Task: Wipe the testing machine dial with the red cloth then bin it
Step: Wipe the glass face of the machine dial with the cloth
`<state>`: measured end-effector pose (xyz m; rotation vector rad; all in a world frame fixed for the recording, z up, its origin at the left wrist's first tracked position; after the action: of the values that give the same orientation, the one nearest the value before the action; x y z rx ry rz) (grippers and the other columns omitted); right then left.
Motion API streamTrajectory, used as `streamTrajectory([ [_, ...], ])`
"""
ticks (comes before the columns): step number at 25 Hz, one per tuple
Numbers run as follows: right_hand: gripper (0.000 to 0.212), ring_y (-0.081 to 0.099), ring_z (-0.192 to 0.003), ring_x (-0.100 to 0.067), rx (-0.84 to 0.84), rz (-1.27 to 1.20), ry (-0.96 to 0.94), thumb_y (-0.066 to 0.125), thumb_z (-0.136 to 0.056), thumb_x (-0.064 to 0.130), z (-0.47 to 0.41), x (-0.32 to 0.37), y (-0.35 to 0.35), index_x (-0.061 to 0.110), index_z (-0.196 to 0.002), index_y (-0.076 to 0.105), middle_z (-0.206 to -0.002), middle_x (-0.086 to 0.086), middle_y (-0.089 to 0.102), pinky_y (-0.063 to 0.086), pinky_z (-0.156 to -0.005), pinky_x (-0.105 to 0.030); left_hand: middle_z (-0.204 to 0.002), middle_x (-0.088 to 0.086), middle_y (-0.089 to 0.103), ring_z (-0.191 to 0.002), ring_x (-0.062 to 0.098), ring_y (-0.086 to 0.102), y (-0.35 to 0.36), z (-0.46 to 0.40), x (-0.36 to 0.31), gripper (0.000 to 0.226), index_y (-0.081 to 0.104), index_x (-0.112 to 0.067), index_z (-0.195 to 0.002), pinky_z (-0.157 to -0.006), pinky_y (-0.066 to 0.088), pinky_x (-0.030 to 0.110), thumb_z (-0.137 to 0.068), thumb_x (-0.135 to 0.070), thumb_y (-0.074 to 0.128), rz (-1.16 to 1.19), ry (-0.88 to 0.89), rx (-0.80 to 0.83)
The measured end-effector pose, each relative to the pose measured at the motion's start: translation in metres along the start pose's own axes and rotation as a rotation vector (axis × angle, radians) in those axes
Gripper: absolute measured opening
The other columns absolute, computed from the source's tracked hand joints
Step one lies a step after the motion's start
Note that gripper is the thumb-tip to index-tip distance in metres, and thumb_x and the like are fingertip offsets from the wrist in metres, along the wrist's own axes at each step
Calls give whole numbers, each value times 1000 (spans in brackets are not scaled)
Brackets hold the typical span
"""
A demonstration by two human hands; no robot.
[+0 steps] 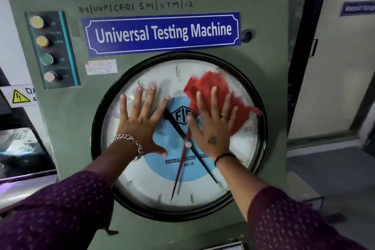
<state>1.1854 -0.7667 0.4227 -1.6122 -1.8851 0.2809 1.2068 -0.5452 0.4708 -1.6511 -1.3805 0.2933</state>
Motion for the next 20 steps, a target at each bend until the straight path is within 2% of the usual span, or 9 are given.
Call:
streamTrajectory([
  [2, 84, -5, -174, -46, 71, 39, -110, 36, -104, 79, 56, -30, 2, 46, -178, 13, -191, 1, -2, 3, -135, -76, -181, 15, -19, -165, 49, -14, -1, 1, -1, 188, -10, -32, -174, -123, 0, 82, -22, -102, 75, -15, -6, -5],
  [4, 84, 2, -173, -49, 71, 6, 36, 30, -103, 81, 66, -57, -4, 44, -176, 11, -190, -2, -1, 11, -131, -81, -181, 15, -19, -165, 49, -15, -2, 0, 0, 187, -9, -31, -174, -123, 1, 83, -23, -103, 74, -15, -2, -9],
  [6, 86, 3, -172, -52, 42, -71, 244, 19, -103, 84, 21, -48, -11, 40, -177, 13, -190, -5, 4, 7, -130, -84, -181, 16, -19, -164, 48, -17, -1, -1, -1, 187, -8, -31, -175, -122, 0, 83, -23, -104, 73, -17, -5, 3],
  [7, 87, 2, -172, -52, 43, -91, 255, 17, -104, 83, -2, -32, -14, 38, -178, 17, -190, -5, 6, 3, -131, -82, -181, 16, -20, -164, 48, -18, -1, -1, -1, 186, -8, -31, -175, -122, 0, 83, -24, -104, 73, -20, -8, 12],
  [9, 85, 1, -173, -50, 35, -39, 110, 18, -105, 81, -5, -16, -9, 39, -178, 21, -191, -3, 7, -2, -132, -78, -181, 15, -21, -164, 48, -18, -2, -1, 0, 185, -9, -31, -174, -122, 0, 84, -25, -104, 73, -27, -16, 14],
  [11, 84, -6, -174, -45, 125, -12, 4, 17, -104, 84, 60, -30, 4, 45, -178, 15, -190, 5, -3, -1, -133, -78, -181, 15, -20, -164, 48, -19, -3, 0, -1, 185, -8, -32, -175, -122, -1, 84, -25, -103, 75, -25, -13, 12],
  [14, 82, -20, -172, -36, 260, -83, 191, 14, -100, 88, 126, -70, 12, 54, -173, -3, -184, 15, -24, -1, -129, -84, -181, 15, -19, -164, 48, -19, -1, 0, 0, 184, -5, -32, -175, -122, -3, 84, -25, -102, 75, -22, -3, 1],
  [17, 87, -16, -173, -43, 144, -114, 283, 14, -101, 88, 54, -48, 6, 48, -176, -2, -189, 5, -15, -10, -126, -87, -181, 15, -20, -164, 48, -19, 0, 0, -1, 184, -6, -32, -175, -121, -5, 84, -25, -102, 75, -23, -1, 8],
  [20, 87, -9, -174, -45, 91, -52, 130, 15, -102, 88, 29, -25, 6, 46, -178, 7, -190, 4, -7, -12, -127, -84, -181, 15, -21, -164, 48, -20, -2, -1, -2, 184, -7, -32, -175, -121, -6, 84, -26, -101, 76, -21, -5, 4],
])
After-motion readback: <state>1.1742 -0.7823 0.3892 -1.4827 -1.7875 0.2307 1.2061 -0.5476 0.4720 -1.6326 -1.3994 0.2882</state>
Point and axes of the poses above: each hand's wrist, its own z-axis away from the middle knuckle, its own y-axis out of the palm, x = y × z, the point moved 5 cm from there along -z, towards the middle knuckle
